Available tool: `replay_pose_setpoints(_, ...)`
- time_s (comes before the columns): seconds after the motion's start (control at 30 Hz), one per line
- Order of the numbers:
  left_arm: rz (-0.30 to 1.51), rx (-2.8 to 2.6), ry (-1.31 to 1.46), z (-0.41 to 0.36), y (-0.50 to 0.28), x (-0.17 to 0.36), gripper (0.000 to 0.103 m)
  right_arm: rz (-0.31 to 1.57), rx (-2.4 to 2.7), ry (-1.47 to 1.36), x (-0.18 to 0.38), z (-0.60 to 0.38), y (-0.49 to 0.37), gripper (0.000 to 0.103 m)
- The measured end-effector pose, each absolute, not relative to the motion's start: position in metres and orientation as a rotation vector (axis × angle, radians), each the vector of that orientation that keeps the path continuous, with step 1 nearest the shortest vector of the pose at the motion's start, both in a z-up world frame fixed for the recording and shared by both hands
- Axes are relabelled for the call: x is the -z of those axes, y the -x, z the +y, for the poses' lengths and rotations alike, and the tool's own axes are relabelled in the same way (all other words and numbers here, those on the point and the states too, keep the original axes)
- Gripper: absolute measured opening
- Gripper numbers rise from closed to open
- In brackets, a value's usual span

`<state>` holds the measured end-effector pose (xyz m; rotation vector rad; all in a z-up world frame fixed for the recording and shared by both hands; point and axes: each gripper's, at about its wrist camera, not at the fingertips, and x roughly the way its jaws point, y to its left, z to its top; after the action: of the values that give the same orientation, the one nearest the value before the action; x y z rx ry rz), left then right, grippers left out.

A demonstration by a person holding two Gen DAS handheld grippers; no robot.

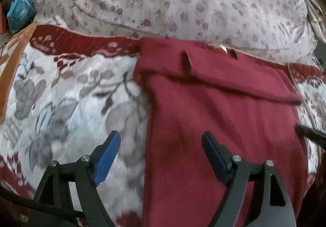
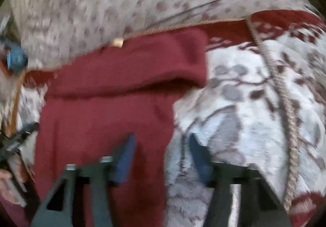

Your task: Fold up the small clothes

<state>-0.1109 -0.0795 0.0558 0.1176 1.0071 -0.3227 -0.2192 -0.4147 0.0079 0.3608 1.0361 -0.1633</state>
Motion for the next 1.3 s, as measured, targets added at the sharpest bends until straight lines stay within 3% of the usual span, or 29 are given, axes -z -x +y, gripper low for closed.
replay_pose_setpoints(0.07,0.998,0.316,-0.126,-0.069,0.127,-0.059,0.081,1.001,0.182,-0.321,-0.012,-0.413,0.22,0.007)
replay_pose_setpoints(0.4,1.037,0.299,-0.073,-0.013,0.18,-0.059,0.081,0.942,0.173,-0.363,-0.033,-0.409,0.258,0.008)
replay_pose_setpoints(0.43,1.041,0.301,-0.058,-0.01,0.184,-0.058,0.081,0.936,0.146,-0.388,-0.037,-0.405,0.266,0.013)
replay_pose_setpoints(0.5,1.07,0.32,-0.04,-0.007,0.191,-0.055,0.081,0.962,0.069,-0.401,-0.041,-0.39,0.285,0.034)
replay_pose_setpoints(0.53,1.08,0.328,-0.039,-0.007,0.194,-0.054,0.081,0.973,0.056,-0.384,-0.041,-0.382,0.293,0.049)
replay_pose_setpoints(0.57,1.082,0.334,-0.045,-0.009,0.198,-0.053,0.081,0.986,0.035,-0.358,-0.041,-0.372,0.306,0.055)
replay_pose_setpoints(0.73,1.106,0.356,-0.097,-0.015,0.22,-0.042,0.081,1.089,-0.056,-0.359,-0.023,-0.348,0.358,0.055)
replay_pose_setpoints(0.87,1.153,0.377,-0.1,-0.014,0.229,-0.03,0.081,1.132,-0.067,-0.373,-0.006,-0.344,0.381,0.063)
replay_pose_setpoints(1.3,1.198,0.382,-0.1,-0.017,0.249,-0.029,0.081,1.132,-0.207,-0.413,0.012,-0.326,0.371,0.067)
